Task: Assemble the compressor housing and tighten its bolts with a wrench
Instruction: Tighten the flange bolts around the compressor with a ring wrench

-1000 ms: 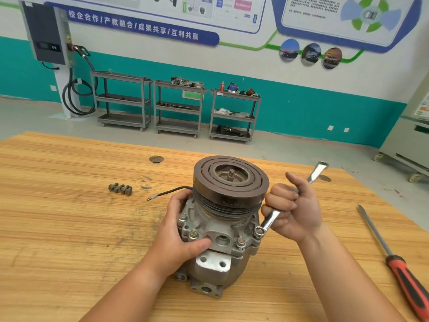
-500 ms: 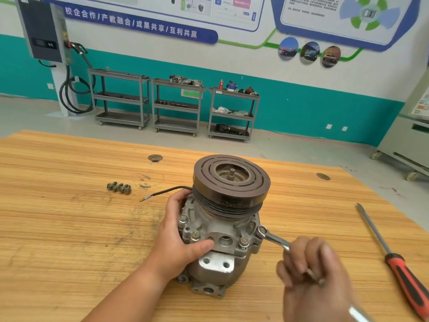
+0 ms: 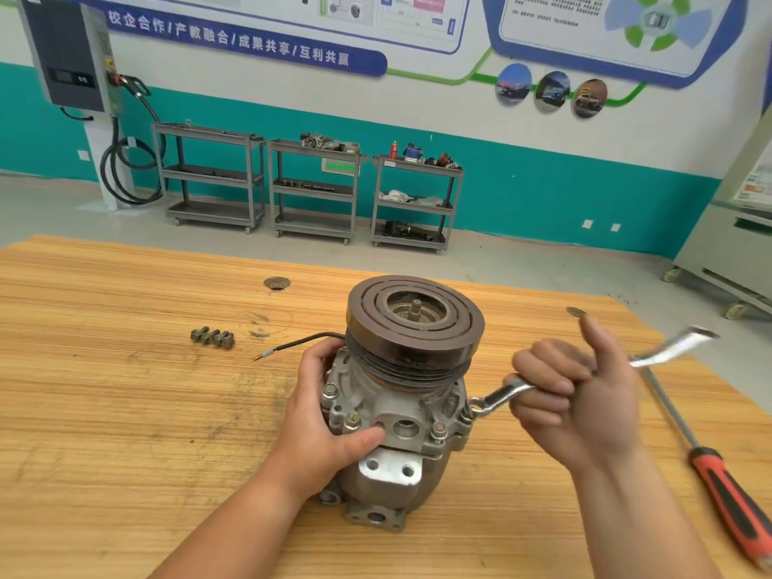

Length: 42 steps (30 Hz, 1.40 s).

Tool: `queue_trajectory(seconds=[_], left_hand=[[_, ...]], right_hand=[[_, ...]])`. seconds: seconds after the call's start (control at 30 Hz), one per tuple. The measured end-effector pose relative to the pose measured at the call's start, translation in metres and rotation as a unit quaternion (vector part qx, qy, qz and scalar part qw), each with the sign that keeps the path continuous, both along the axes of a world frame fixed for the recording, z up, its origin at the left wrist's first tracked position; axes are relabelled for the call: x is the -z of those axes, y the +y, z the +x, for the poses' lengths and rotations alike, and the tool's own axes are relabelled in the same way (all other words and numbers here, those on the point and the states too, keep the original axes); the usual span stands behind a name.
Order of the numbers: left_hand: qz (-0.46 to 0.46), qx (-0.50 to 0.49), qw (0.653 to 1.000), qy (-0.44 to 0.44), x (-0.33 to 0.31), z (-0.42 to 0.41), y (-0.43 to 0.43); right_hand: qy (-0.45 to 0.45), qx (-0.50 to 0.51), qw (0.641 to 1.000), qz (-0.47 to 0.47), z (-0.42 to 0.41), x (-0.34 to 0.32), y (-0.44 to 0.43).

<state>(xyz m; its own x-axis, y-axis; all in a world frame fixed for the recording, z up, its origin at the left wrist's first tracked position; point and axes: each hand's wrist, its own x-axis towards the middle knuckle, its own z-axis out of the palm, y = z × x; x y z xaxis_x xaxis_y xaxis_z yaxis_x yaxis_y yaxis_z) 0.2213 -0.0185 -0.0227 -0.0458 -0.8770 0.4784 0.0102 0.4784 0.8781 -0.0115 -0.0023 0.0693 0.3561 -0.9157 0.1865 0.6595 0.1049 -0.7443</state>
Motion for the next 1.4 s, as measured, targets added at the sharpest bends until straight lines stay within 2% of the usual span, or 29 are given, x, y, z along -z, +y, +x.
queue_trajectory(seconds=[0.03,0.1,0.2,0.33,0.43,0.73,0.93,1.2,1.4], left_hand=[[0.001,0.000,1.000,0.001,0.000,0.000,0.000],[0.004,0.001,1.000,0.004,-0.001,0.000,0.000],[0.001,0.002,1.000,0.002,0.001,0.001,-0.002],[-0.004,0.005,1.000,-0.001,0.004,0.002,-0.003],[-0.003,0.002,1.000,-0.003,0.004,0.002,-0.003],[0.007,-0.004,1.000,0.001,0.004,0.001,-0.002],[0.007,-0.006,1.000,-0.004,0.003,0.001,-0.002],[0.013,-0.010,1.000,-0.007,0.002,0.002,-0.002],[0.020,-0.009,1.000,-0.001,0.003,0.002,-0.003]], right_hand=[[-0.031,-0.074,0.996,0.032,0.002,0.002,-0.013],[-0.009,-0.127,0.988,0.089,0.000,0.002,-0.029],[-0.018,-0.227,0.969,0.094,0.003,0.007,-0.053],[0.019,-0.287,0.951,0.113,0.006,-0.002,-0.065],[0.015,-0.321,0.940,0.113,0.008,-0.005,-0.066],[-0.005,-0.328,0.942,0.077,0.010,0.003,-0.066],[0.022,-0.281,0.959,0.034,0.001,0.009,-0.065],[-0.037,-0.308,0.950,0.040,0.006,0.016,-0.059],[-0.048,-0.209,0.975,0.054,0.001,0.015,-0.046]])
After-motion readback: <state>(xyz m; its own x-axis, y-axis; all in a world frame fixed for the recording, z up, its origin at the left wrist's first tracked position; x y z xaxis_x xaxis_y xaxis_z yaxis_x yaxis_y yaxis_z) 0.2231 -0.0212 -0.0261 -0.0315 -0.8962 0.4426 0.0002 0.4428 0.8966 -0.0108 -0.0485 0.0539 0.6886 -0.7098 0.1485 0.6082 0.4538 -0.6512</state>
